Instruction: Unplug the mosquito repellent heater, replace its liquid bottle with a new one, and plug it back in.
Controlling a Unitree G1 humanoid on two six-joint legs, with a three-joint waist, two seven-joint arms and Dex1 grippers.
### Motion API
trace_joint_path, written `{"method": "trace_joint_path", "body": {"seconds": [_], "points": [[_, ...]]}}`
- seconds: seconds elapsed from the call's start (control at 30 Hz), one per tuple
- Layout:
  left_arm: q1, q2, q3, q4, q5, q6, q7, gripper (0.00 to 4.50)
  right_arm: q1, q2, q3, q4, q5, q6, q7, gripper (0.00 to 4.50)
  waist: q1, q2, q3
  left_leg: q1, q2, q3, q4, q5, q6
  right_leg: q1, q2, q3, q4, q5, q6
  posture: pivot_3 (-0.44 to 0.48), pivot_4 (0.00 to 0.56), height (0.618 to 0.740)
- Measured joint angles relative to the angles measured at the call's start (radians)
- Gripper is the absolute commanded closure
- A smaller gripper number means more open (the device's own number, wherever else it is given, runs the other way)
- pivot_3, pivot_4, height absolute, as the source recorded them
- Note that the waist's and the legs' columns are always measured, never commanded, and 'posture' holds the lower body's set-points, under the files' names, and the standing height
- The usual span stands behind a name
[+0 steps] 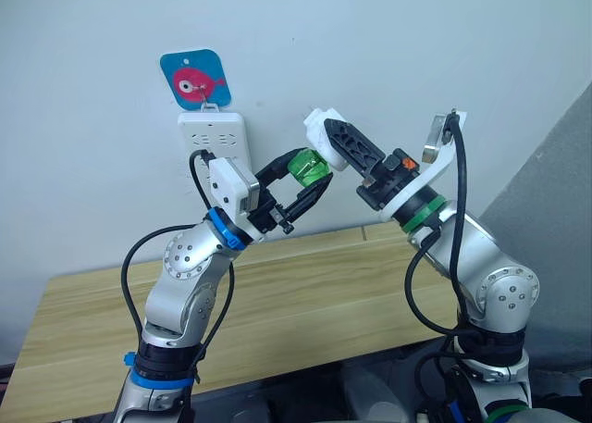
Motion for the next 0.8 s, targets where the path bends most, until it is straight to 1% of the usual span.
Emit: {"method": "trace_joint_path", "body": {"seconds": [0.1,0.2,0.23,0.27,0.33,0.4,0.43,0.47,0.53,0.63,0.7,0.77,0.8], "points": [[0.000,0.018,0.002,0.005,0.000,0.000,-0.023,2.22,0.006,-0.019,-0.004,0.000,0.014,-0.007,0.000,0.00,0.000,0.000,0.000,0.000,0.000,0.000,0.000,0.000,0.000,0.000,0.000,0.000,0.000,0.000,0.000,-0.208,0.060,0.736],[0.000,0.032,0.003,0.014,-0.001,0.000,-0.048,2.22,0.024,-0.065,-0.024,-0.001,0.064,-0.010,-0.013,0.00,0.001,0.000,0.000,0.000,0.000,0.000,0.000,0.000,0.000,0.000,0.000,0.000,0.000,0.000,0.000,-0.216,0.063,0.736],[-0.001,0.033,0.003,0.017,-0.002,0.000,-0.058,2.22,0.033,-0.086,-0.033,-0.001,0.088,-0.010,-0.014,0.00,0.001,0.000,0.000,0.000,0.000,0.000,0.000,0.000,0.000,0.000,0.000,0.000,0.000,0.000,0.000,-0.218,0.064,0.736],[0.000,0.038,0.003,0.022,-0.004,0.000,-0.074,2.22,0.054,-0.137,-0.052,-0.002,0.131,-0.006,-0.008,0.00,0.002,0.000,0.000,0.000,0.000,0.000,0.000,0.000,0.000,0.000,0.000,0.000,0.000,0.000,0.000,-0.220,0.066,0.736],[-0.002,0.049,0.004,0.037,-0.009,-0.003,-0.099,2.22,0.079,-0.204,-0.084,-0.002,0.187,0.001,0.010,0.00,0.003,0.000,0.000,-0.001,0.000,0.000,0.000,0.000,0.000,0.000,0.000,0.000,-0.001,0.000,0.000,-0.225,0.072,0.736],[-0.001,0.068,0.003,0.050,-0.017,-0.024,-0.146,2.22,0.120,-0.329,-0.135,0.012,0.267,0.043,0.063,0.00,0.004,0.000,0.000,-0.001,-0.001,0.001,0.000,0.000,0.000,0.000,0.000,0.000,-0.001,0.000,0.000,-0.229,0.075,0.736],[-0.001,0.079,0.002,0.056,-0.019,-0.038,-0.176,2.22,0.138,-0.386,-0.158,0.026,0.306,0.072,0.105,0.00,0.004,0.000,0.000,-0.001,-0.001,0.001,0.000,0.000,0.000,0.000,0.000,0.001,-0.001,0.000,0.000,-0.233,0.079,0.736],[0.001,0.097,0.002,0.065,-0.021,-0.059,-0.217,2.22,0.161,-0.468,-0.189,0.046,0.347,0.111,0.160,0.00,0.005,0.001,0.000,0.000,-0.001,0.002,0.000,0.000,0.000,0.000,0.000,0.001,-0.002,0.000,0.000,-0.235,0.083,0.736],[0.002,0.121,-0.003,0.102,-0.020,-0.105,-0.293,2.22,0.176,-0.582,-0.228,0.095,0.386,0.187,0.275,0.00,0.005,0.001,0.001,0.001,0.000,0.004,0.000,0.000,0.000,0.001,0.001,0.003,-0.001,-0.002,0.002,-0.237,0.087,0.736],[0.004,0.141,-0.026,0.148,-0.019,-0.169,-0.395,2.22,0.194,-0.711,-0.242,0.164,0.397,0.296,0.414,0.00,0.004,0.001,0.001,0.003,0.003,0.008,0.000,0.000,0.001,0.001,0.004,0.007,-0.001,-0.002,0.002,-0.238,0.093,0.736],[0.004,0.153,-0.037,0.171,-0.018,-0.200,-0.449,2.22,0.192,-0.764,-0.229,0.198,0.397,0.345,0.479,0.00,0.004,0.001,0.001,0.003,0.004,0.012,0.000,0.000,0.001,0.001,0.005,0.011,-0.001,-0.002,0.002,-0.238,0.101,0.736],[0.006,0.161,-0.042,0.176,-0.018,-0.223,-0.490,2.22,0.188,-0.792,-0.205,0.210,0.397,0.377,0.523,0.00,0.003,0.000,0.001,0.003,0.004,0.014,0.000,0.000,0.001,0.001,0.007,0.016,-0.001,-0.002,0.003,-0.238,0.101,0.736],[0.008,0.166,-0.044,0.176,-0.018,-0.232,-0.504,2.22,0.186,-0.801,-0.185,0.212,0.396,0.387,0.531,0.00,0.003,0.000,0.001,0.003,0.004,0.016,0.000,0.000,0.001,0.001,0.008,0.018,-0.001,-0.002,0.003,-0.236,0.111,0.736]]}}
